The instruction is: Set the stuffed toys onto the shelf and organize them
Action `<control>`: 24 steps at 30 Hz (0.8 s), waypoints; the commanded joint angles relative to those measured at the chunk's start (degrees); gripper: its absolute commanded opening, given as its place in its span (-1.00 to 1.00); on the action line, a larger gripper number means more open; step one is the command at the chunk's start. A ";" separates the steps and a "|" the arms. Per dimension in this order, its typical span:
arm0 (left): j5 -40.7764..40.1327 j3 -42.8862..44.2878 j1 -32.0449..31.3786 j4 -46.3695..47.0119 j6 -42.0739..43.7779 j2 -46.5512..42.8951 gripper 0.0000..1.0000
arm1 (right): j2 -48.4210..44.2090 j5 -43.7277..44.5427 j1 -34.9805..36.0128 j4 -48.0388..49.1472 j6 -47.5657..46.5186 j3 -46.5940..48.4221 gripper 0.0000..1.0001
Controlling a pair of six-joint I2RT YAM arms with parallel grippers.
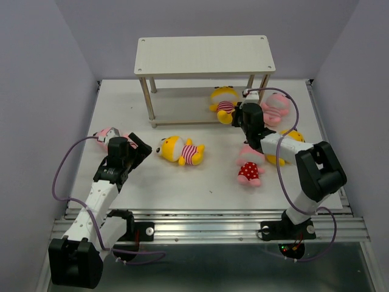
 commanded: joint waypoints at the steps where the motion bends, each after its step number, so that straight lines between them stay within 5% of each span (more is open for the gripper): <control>1: -0.50 0.13 -0.38 1.44 0.97 -0.91 0.98 | 1.20 0.26 -0.63 5.41 1.95 1.51 -0.99; 24: -0.50 0.04 -0.29 1.62 0.97 -0.56 0.98 | 1.90 5.54 -3.35 5.58 2.48 1.78 -0.99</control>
